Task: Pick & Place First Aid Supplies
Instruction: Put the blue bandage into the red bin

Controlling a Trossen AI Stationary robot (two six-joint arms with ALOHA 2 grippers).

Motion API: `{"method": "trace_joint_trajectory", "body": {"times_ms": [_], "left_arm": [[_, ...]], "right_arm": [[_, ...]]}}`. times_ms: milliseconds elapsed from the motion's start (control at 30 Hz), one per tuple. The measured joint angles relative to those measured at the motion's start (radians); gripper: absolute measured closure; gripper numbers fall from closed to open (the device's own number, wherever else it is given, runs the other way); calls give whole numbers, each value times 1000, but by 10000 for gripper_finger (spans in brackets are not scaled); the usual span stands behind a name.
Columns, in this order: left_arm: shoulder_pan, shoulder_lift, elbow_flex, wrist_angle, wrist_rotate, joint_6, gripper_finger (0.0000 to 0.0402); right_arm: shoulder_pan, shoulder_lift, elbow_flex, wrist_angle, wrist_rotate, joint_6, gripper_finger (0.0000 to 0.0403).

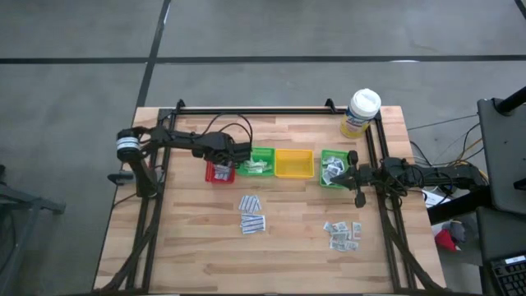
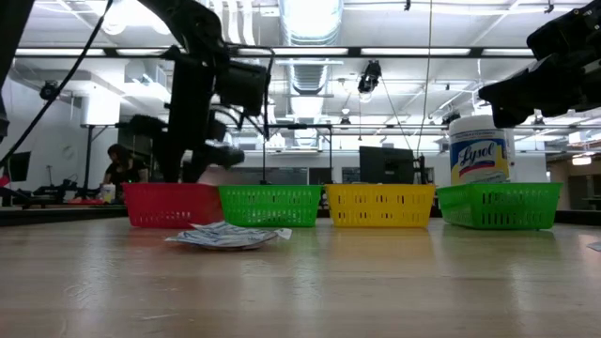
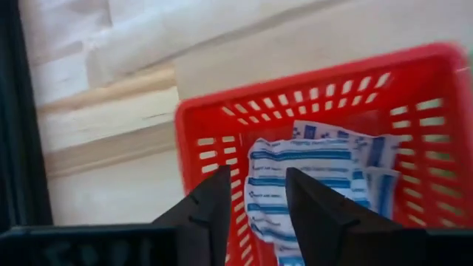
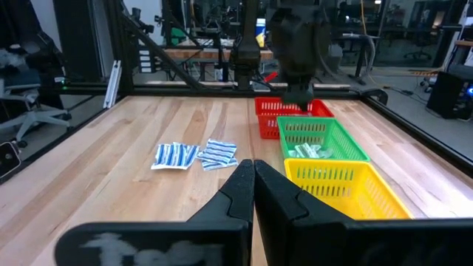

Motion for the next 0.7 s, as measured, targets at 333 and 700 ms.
{"method": "trace_joint_trajectory", "body": {"times_ms": [333,700], "left_arm": [[-125,-166,28,-15,-35,-41,275],[-441,-169,24,170,-79,-63,275]], "right_arm": [[0,-1,0,0,0,0,394],[0,-1,0,0,0,0,394]]}}
